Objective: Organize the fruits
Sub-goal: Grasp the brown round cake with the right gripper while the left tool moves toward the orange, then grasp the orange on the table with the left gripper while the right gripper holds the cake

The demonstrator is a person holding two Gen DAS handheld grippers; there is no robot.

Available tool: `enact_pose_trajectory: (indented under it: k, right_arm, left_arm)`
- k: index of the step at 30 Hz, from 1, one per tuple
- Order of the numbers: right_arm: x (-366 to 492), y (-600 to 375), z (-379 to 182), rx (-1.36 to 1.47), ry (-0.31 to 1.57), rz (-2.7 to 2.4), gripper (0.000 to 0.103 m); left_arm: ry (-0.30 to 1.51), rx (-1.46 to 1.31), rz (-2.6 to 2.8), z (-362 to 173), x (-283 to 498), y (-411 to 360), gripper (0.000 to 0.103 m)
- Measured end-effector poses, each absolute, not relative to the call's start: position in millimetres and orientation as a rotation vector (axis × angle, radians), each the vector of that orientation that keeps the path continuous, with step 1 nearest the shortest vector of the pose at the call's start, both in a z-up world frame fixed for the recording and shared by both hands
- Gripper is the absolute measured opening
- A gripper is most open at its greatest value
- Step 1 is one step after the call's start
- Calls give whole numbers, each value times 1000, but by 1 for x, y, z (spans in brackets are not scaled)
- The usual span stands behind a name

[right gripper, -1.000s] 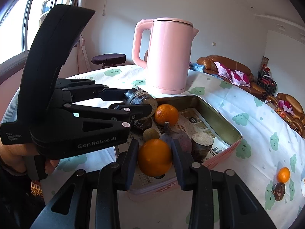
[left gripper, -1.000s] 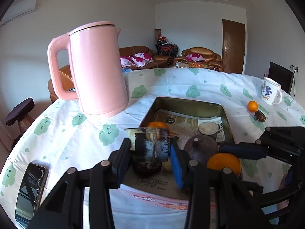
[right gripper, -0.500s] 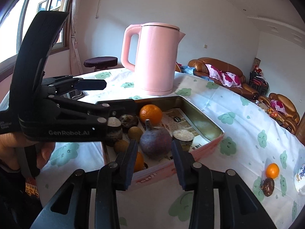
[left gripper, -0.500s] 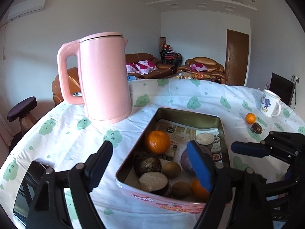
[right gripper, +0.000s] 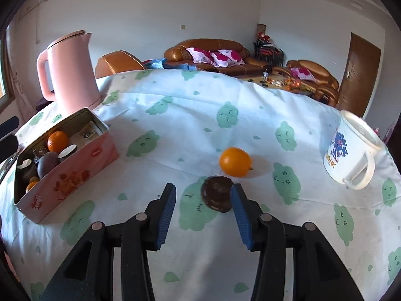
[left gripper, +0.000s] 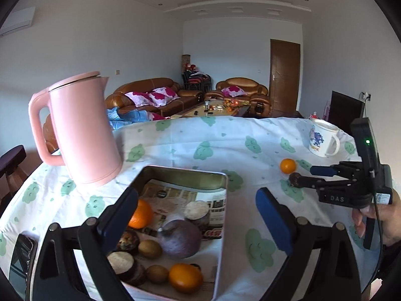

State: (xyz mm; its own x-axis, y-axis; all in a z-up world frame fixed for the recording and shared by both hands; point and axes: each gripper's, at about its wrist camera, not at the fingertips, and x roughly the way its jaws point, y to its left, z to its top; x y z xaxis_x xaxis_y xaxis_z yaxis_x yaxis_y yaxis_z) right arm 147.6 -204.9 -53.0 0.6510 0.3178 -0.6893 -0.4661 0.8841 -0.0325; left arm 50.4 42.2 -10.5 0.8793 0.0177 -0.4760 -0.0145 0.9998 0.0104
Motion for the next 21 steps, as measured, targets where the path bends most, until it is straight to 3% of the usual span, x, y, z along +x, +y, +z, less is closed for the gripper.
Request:
enact_pose_trajectory:
  k: [12, 14, 21]
  right_arm:
    - [190, -200, -82, -172, 925, 450, 46]
    - [187, -203, -82, -182, 904, 454, 41]
    - [189, -236, -70, -136, 842, 401, 41]
  left_arm:
    - [530, 126, -31, 1, 101, -17, 99]
    - [548, 121, -41, 0, 111, -22, 99]
    - [603, 110, -81, -12, 141, -53, 99]
